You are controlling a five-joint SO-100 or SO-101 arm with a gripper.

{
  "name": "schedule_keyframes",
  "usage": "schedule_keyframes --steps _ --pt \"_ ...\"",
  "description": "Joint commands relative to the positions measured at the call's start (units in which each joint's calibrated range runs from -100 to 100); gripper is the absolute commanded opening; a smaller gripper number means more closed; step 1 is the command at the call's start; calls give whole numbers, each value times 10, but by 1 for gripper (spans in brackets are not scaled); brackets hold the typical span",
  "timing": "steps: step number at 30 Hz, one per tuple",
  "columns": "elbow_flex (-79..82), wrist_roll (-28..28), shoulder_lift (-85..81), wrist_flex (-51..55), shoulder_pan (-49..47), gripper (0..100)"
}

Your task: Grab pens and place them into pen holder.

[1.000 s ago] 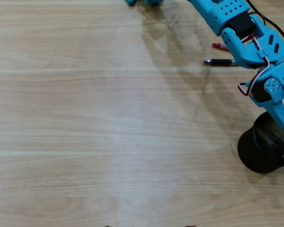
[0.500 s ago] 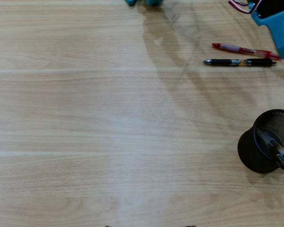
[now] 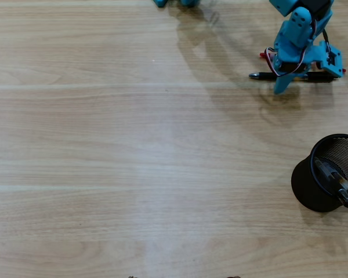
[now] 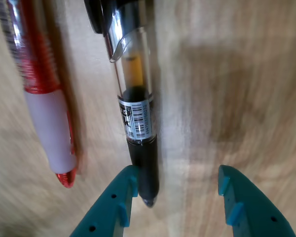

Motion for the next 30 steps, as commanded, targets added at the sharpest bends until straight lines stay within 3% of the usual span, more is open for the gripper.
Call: schedule_keyframes --steps 1,8,14,18,21,26,30 --pt "-6 -2 10 -6 -1 19" --pt "-8 -2 41 -6 -2 18" --pt "-9 -8 55 -7 -5 12" --pt "-17 -35 55 -7 0 1" --pt "-23 -48 48 -7 1 2" --pt "-137 -56 -3 -10 9 2" --pt "-302 -51 -51 -91 24 2"
